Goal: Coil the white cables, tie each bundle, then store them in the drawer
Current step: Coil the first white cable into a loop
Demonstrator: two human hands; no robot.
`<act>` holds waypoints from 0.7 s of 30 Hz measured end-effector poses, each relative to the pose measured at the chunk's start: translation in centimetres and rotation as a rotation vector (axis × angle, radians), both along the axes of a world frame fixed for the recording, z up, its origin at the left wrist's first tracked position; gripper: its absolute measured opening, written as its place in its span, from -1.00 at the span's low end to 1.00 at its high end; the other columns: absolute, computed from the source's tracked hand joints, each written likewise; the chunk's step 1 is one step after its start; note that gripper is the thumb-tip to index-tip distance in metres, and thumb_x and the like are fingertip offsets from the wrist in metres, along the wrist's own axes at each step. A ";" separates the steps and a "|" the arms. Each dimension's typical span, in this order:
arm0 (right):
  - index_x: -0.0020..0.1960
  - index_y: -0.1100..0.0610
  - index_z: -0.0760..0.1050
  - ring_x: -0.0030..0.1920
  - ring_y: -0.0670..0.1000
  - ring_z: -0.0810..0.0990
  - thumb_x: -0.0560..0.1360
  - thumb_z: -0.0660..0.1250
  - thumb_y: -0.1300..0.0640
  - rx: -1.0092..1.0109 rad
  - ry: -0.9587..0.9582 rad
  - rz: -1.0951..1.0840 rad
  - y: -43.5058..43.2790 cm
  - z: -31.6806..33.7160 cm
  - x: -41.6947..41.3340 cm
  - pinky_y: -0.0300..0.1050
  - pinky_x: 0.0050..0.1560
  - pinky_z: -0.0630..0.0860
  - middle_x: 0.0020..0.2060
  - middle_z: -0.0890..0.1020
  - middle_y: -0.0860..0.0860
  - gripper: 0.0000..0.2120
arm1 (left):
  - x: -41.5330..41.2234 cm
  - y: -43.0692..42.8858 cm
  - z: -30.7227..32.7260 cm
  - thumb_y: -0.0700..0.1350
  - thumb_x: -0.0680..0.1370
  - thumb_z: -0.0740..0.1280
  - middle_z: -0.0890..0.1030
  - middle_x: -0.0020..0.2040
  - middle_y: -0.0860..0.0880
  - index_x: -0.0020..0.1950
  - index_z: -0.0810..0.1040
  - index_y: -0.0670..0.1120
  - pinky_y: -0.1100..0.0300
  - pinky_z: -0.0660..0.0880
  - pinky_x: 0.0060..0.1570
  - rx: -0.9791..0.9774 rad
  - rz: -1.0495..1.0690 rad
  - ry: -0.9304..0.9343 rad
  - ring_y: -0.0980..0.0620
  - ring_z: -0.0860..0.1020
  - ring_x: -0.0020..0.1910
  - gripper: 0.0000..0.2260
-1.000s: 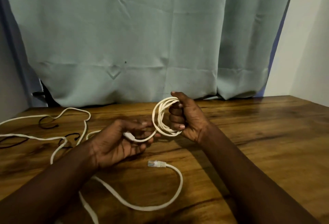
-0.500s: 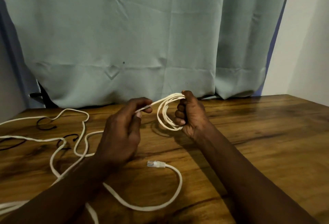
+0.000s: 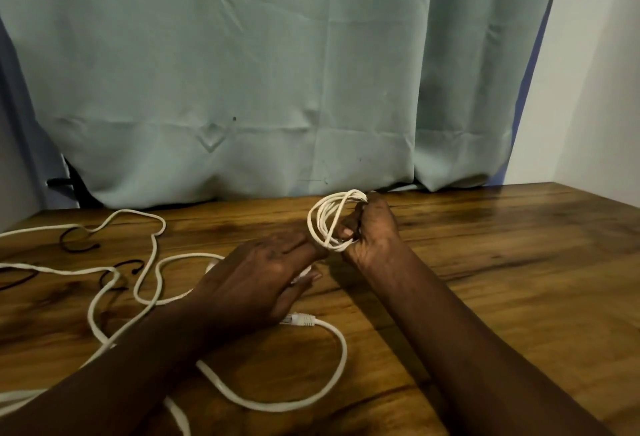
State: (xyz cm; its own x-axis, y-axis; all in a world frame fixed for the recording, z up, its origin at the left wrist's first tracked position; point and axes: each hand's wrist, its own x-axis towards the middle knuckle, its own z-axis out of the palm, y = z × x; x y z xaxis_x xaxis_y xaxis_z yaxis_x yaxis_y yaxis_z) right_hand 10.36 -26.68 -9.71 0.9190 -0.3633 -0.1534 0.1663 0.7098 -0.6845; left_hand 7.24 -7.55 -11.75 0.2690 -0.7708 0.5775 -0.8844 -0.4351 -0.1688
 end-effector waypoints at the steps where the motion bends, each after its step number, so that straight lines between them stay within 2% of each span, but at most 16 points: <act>1: -0.04 0.14 0.41 -0.72 -0.04 0.38 0.66 0.14 0.03 0.025 -0.003 -0.013 0.3 0.2 -0.1 -0.30 -0.68 0.33 -0.35 0.39 0.08 -0.79 | -0.2 0.0 0.0 0.00 0.63 0.30 0.61 0.21 0.01 0.33 0.53 0.01 0.37 0.36 0.13 -0.052 -0.025 0.028 0.11 0.55 0.13 -0.72; 3: -0.20 0.11 0.33 -0.74 -0.08 0.23 0.66 0.17 0.06 -0.033 -0.008 -0.059 0.4 0.5 -0.4 -0.37 -0.66 0.23 -0.55 0.29 0.00 -0.72 | -0.7 0.2 0.3 -0.07 0.61 0.37 0.63 0.08 0.05 0.19 0.60 0.02 0.28 0.49 0.01 -0.216 -0.025 0.088 0.15 0.57 -0.01 -0.84; 5: -0.27 0.09 0.28 -0.71 -0.10 0.16 0.66 0.20 0.09 -0.133 -0.027 -0.088 0.5 1.0 -1.2 -0.37 -0.65 0.16 -0.62 0.21 -0.05 -0.67 | -0.9 0.6 0.6 -0.09 0.58 0.42 0.61 -0.05 0.08 0.06 0.62 0.02 0.17 0.51 -0.17 -0.374 0.077 0.118 0.16 0.56 -0.15 -0.92; 7: -0.28 0.09 0.28 -0.70 -0.10 0.16 0.66 0.21 0.09 -0.190 -0.052 -0.073 0.6 1.2 -1.7 -0.37 -0.64 0.14 -0.62 0.21 -0.07 -0.66 | -0.5 1.1 0.7 -0.12 0.53 0.46 0.62 -0.12 0.10 -0.02 0.63 0.02 0.16 0.46 -0.20 -0.475 0.193 0.134 0.13 0.56 -0.19 -0.93; 9: -0.28 0.09 0.28 -0.70 -0.11 0.17 0.66 0.21 0.09 -0.234 -0.057 -0.021 0.8 1.2 -1.9 -0.37 -0.64 0.14 -0.62 0.23 -0.07 -0.65 | -0.3 1.6 1.0 -0.10 0.52 0.48 0.66 -0.11 0.10 -0.03 0.66 0.07 0.15 0.47 -0.15 -0.507 0.310 0.222 0.06 0.60 -0.15 -0.92; 11: -0.28 0.10 0.29 -0.71 -0.11 0.20 0.67 0.22 0.09 -0.282 -0.051 0.037 1.3 1.2 -2.3 -0.38 -0.64 0.15 -0.64 0.26 -0.07 -0.65 | -0.4 1.9 1.5 0.00 0.54 0.44 0.70 -0.04 0.07 0.02 0.65 0.12 0.09 0.52 -0.05 -0.394 0.496 0.253 -0.02 0.63 -0.03 -0.92; 13: -0.28 0.09 0.28 -0.72 -0.11 0.19 0.68 0.21 0.06 -0.310 -0.057 0.122 1.6 1.2 -2.5 -0.39 -0.65 0.15 -0.66 0.26 -0.08 -0.63 | -0.4 2.0 1.7 0.08 0.55 0.37 0.68 0.01 0.05 0.06 0.63 0.12 0.04 0.44 0.06 -0.165 0.650 0.121 -0.07 0.58 0.09 -0.87; 15: -0.32 0.06 0.26 -0.71 -0.12 0.16 0.67 0.21 0.01 -0.315 -0.054 0.201 1.8 1.2 -2.7 -0.38 -0.65 0.13 -0.66 0.22 -0.09 -0.60 | 0.1 2.0 1.7 0.09 0.53 0.36 0.63 0.08 0.05 0.04 0.64 0.11 -0.01 0.35 0.08 -0.029 0.685 0.002 -0.09 0.51 0.16 -0.85; 16: -0.34 0.05 0.25 -0.70 -0.12 0.14 0.67 0.21 -0.01 -0.306 -0.055 0.223 1.8 1.2 -2.6 -0.38 -0.65 0.12 -0.65 0.20 -0.09 -0.58 | 0.6 2.0 1.6 0.07 0.53 0.38 0.60 0.11 0.03 0.04 0.65 0.10 0.00 0.34 0.06 -0.041 0.652 -0.013 -0.10 0.49 0.17 -0.86; 18: -0.36 0.04 0.24 -0.70 -0.11 0.11 0.67 0.20 -0.04 -0.264 -0.064 0.241 1.6 1.3 -2.6 -0.38 -0.65 0.11 -0.64 0.16 -0.09 -0.56 | 1.1 2.1 1.1 -0.03 0.56 0.39 0.57 0.07 0.00 0.07 0.67 0.07 0.07 0.37 -0.01 -0.215 0.523 0.122 -0.08 0.51 0.11 -0.88; 21: -0.38 0.03 0.22 -0.70 -0.11 0.10 0.67 0.18 -0.05 -0.225 -0.087 0.267 1.4 1.3 -2.7 -0.39 -0.66 0.10 -0.65 0.14 -0.09 -0.54 | 1.1 2.0 0.6 -0.11 0.60 0.40 0.68 -0.13 0.03 -0.02 0.70 0.03 0.08 0.51 -0.10 -0.672 0.311 0.529 0.01 0.63 -0.10 -0.92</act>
